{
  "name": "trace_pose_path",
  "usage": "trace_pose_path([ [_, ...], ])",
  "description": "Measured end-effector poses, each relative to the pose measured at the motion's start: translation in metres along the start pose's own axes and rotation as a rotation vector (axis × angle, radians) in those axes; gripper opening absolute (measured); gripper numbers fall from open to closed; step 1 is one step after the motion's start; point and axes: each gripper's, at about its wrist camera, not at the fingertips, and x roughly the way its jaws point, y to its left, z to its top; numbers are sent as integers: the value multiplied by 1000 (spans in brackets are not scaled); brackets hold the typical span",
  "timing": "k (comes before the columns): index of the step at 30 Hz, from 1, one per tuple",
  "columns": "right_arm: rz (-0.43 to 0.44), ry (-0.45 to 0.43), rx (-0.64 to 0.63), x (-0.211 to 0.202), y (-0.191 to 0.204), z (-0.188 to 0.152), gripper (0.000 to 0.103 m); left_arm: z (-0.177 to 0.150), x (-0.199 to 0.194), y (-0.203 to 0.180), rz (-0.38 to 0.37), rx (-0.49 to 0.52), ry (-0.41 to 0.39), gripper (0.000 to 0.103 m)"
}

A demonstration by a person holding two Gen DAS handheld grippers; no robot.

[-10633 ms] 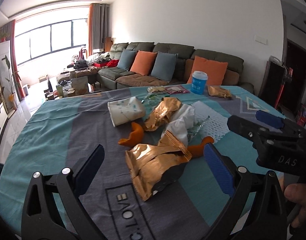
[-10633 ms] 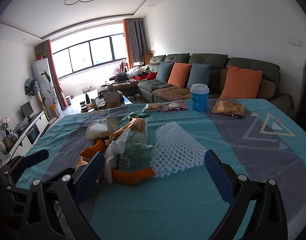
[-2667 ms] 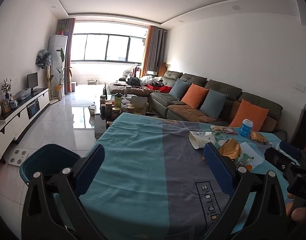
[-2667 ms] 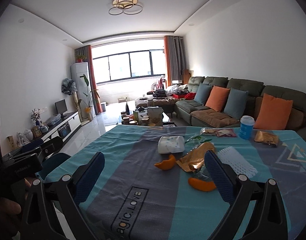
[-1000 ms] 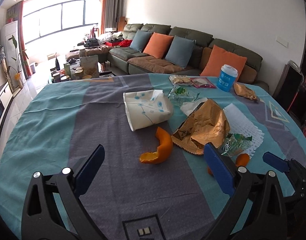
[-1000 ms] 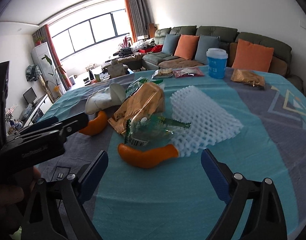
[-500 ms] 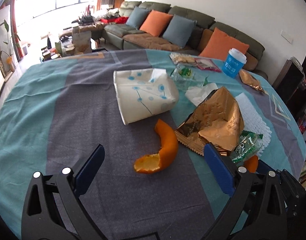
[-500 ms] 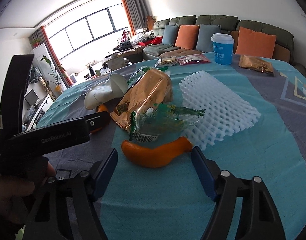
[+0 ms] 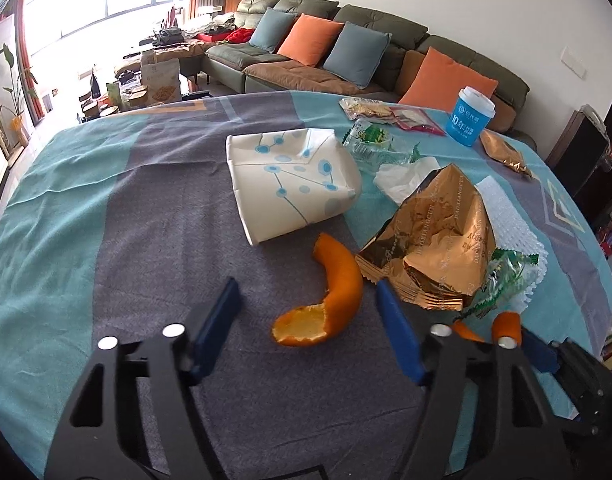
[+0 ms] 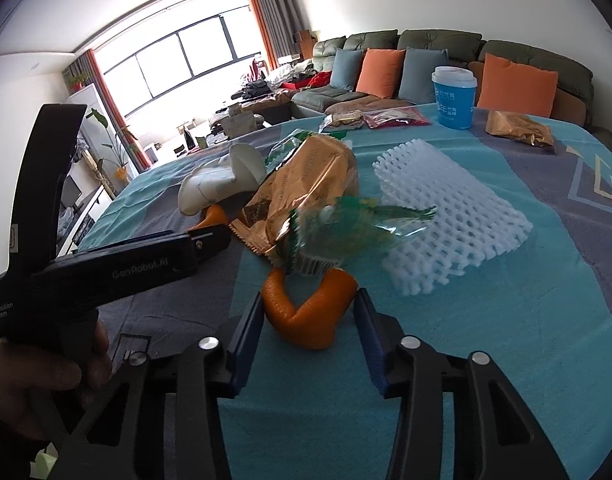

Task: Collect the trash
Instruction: 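Grasp the orange peel with the left tool while the right tool grasps another orange peel, then lift both orange peels and carry them toward the teal bin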

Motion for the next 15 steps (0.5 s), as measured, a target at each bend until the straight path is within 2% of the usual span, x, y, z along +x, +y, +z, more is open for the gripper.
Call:
trace_pose_path([
  [4, 8, 5, -9, 0, 2, -1, 30, 0, -1, -2, -27, 8, -3, 40],
  [8, 14, 9, -15, -1, 2, -3, 24, -1, -3, -3, -49, 14, -1, 33],
  [10, 17, 9, -15, -2, 2, -4, 23, -2, -4, -4, -56, 13, -4, 23],
  [15, 22, 5, -17, -6, 1, -6, 22, -4, -6, -3, -75, 1, -5, 19],
])
